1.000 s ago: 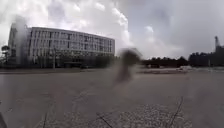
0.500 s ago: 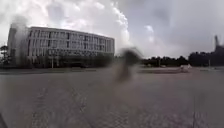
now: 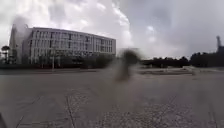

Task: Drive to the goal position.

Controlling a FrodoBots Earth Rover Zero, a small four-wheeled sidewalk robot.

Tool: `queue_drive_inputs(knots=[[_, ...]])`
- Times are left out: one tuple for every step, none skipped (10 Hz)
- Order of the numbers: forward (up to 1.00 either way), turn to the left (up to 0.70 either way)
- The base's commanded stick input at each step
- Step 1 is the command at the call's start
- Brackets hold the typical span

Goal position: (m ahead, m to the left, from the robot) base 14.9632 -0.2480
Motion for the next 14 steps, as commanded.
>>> queue_drive_inputs(knots=[[0.70,0.00],[0.70,0.00],[0.70,0.00],[0.70,0.00],[0.70,0.00],[0.70,0.00],[0.70,0.00],[0.70,0.00],[0.70,0.00],[0.70,0.00],[0.70,0.00],[0.70,0.00],[0.70,0.01],[0.70,0.02]])
